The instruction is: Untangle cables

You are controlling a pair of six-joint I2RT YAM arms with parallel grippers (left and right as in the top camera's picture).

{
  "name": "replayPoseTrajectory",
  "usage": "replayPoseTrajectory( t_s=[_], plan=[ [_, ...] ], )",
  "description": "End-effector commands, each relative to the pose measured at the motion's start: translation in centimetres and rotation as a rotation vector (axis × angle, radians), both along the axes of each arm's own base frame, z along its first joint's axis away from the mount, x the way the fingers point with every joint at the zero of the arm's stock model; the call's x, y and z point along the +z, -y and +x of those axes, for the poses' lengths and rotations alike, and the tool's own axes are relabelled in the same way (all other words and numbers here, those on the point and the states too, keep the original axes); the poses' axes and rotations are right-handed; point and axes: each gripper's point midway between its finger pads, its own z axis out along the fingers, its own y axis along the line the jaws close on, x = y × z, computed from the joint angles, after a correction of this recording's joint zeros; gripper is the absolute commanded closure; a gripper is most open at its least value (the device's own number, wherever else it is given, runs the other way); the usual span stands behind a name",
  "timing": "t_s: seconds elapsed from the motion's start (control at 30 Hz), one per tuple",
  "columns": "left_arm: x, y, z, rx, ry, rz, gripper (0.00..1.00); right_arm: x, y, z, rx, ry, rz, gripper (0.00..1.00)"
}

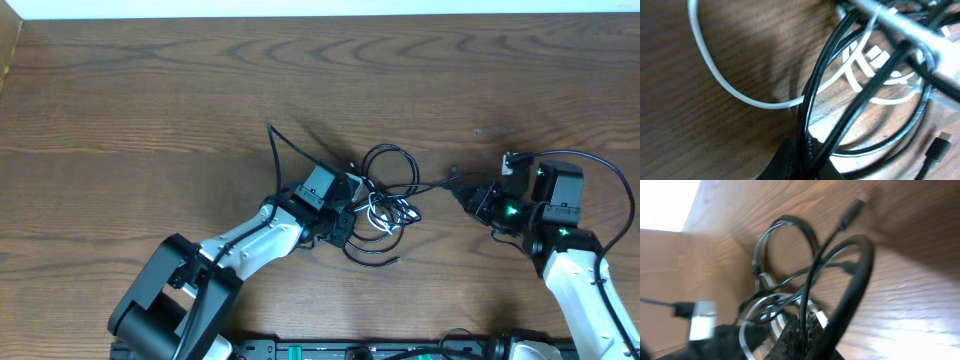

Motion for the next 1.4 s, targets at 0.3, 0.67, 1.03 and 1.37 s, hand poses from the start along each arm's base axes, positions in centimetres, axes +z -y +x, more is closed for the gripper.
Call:
replayPoseTrajectory(
  t_s=[0.3,0.67,1.03,1.37],
  plan=[
    [10.1,0.7,1.4,-0.002,0.229,-0.143,0.92,1.2,0.7,1.5,0.034,0.124,-0.077,0.45],
    [8.3,-0.3,-1.2,-0.048,0.11,-0.089,0.6,4.9,-1.3,1.4,0.177,0.174,-0.018,0.31],
    [10.5,-2.6,-0.3,0.119,-0.013,-0.064,0.47,6.9,0.5,0.9,0.161,0.055,-0.234,0.36],
    [7.4,2.0,1.4,0.14,-0.073,-0.154,0.49,4.0,0.6,-1.4,0.167,-0.1,-0.282,0.31]
  ],
)
